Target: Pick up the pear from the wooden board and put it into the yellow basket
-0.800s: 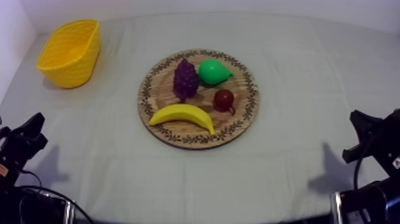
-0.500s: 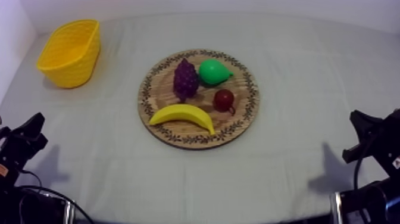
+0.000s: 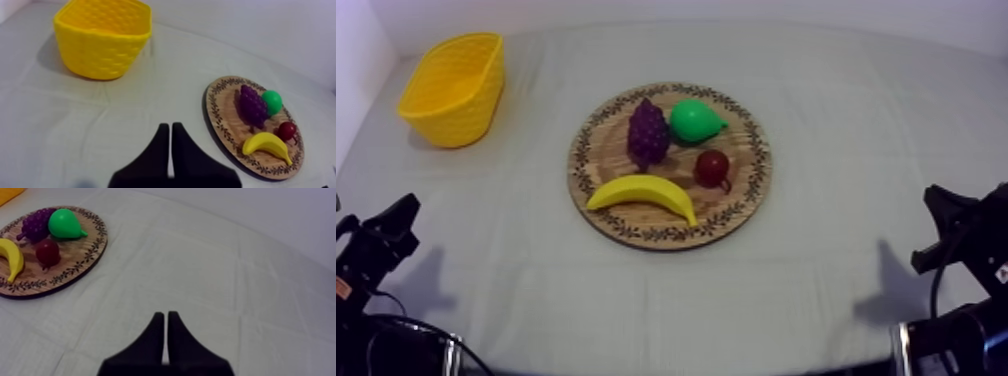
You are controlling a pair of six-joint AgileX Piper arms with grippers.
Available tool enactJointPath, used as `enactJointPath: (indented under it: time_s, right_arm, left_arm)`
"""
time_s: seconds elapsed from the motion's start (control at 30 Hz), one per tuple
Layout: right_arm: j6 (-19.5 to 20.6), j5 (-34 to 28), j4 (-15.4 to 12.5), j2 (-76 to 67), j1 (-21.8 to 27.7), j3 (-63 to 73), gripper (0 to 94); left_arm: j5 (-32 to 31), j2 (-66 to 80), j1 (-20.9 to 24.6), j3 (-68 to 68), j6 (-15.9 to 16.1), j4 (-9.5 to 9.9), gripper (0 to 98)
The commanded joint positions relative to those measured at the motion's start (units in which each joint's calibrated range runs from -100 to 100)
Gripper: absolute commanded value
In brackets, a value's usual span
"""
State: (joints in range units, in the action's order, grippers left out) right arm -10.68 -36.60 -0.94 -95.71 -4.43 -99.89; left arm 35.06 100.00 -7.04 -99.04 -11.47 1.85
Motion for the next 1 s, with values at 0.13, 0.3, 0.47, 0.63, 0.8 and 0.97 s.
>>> enactJointPath:
  time_s: [0.13, 0.3, 0.47, 0.63, 0.8, 0.97]
  right_arm:
    - [0.0, 0.0, 0.0, 0.0, 0.0, 0.0, 0.4]
    - [0.0, 0.0, 0.0, 0.0, 0.0, 0.0, 0.4]
    - [0.0, 0.0, 0.0, 0.0, 0.0, 0.0, 0.4]
    - [0.0, 0.0, 0.0, 0.0, 0.0, 0.0, 0.4]
    - [0.0, 0.0, 0.0, 0.0, 0.0, 0.0, 0.4]
    - [0.0, 0.0, 0.0, 0.0, 0.0, 0.0, 0.4]
  left_arm:
    - [-0.5, -0.5, -5.7, 0.3, 3.3, -1.68, 0.0]
    - [-3.2, -3.3, -8.7, 0.3, 9.1, -6.19, 0.0]
    - [-5.4, -7.8, -11.1, 2.0, 10.8, -7.5, 0.0]
    - [-6.9, -14.5, -12.3, 6.2, 10.7, -7.95, 0.0]
    - [-7.2, -22.0, -12.6, 10.4, 10.0, -8.08, 0.1]
    - [-7.2, -30.2, -12.4, 14.7, 8.1, -8.01, 0.0]
